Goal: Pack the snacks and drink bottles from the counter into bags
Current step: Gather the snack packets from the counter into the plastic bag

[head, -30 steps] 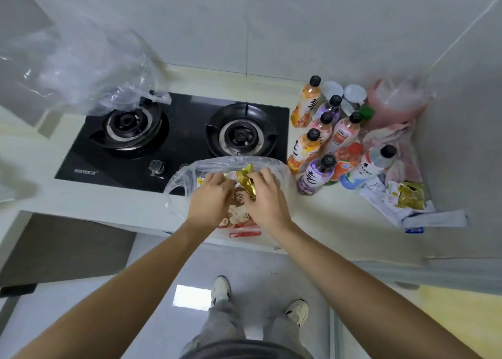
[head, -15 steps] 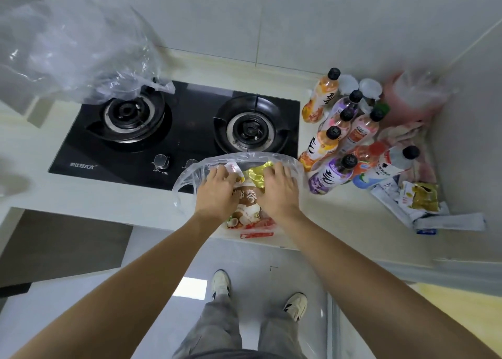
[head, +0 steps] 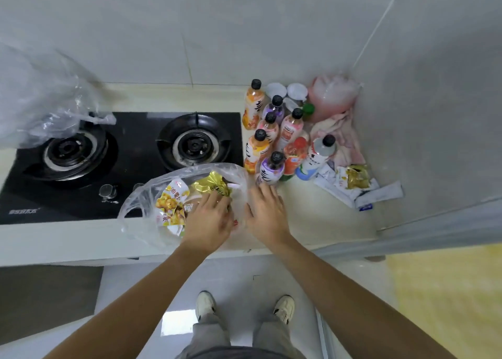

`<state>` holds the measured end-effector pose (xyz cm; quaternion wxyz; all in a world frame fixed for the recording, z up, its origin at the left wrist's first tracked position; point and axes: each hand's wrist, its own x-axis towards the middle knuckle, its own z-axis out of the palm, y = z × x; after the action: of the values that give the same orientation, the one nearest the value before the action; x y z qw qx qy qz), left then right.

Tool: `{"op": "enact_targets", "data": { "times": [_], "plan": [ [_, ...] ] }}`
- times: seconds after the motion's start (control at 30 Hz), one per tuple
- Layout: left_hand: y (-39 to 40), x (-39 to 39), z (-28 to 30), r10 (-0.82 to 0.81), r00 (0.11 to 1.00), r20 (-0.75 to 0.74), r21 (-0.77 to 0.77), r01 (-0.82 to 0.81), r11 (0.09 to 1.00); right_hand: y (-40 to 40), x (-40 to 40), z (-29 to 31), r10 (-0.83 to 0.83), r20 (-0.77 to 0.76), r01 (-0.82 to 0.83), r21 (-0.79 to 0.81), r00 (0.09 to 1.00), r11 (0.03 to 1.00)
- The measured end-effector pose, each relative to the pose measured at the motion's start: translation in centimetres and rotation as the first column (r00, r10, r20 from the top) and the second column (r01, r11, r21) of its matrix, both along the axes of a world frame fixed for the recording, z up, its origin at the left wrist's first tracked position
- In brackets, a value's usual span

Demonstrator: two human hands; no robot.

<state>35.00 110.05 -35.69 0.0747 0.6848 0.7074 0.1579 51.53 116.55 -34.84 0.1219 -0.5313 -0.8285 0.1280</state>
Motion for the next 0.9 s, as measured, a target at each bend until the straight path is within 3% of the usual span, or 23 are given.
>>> {"op": "enact_targets", "data": {
  "times": [0.4, 0.67, 0.9],
  "plan": [
    [9.4, 18.7, -0.9, -0.275, 0.957, 0.095, -0.126, 0.285, 0.950, 4.7, 19.6, -1.3, -0.278, 0.124, 0.274, 0.048, 0.952, 0.960],
    [19.1, 27.5, -1.7, -0.332, 0.939, 0.095, -0.129, 0.342, 0.931, 9.4, 28.1, -1.3, -0.148, 0.342, 0.093, 0.172, 0.928, 0.981],
    [23.2, 30.7, -3.0, -0.350, 0.935, 0.056, -0.226, 0.353, 0.908, 12.5, 29.7, -3.3, -0.216, 0.439, 0.112, 0.250, 0.872, 0.962]
  ]
}}
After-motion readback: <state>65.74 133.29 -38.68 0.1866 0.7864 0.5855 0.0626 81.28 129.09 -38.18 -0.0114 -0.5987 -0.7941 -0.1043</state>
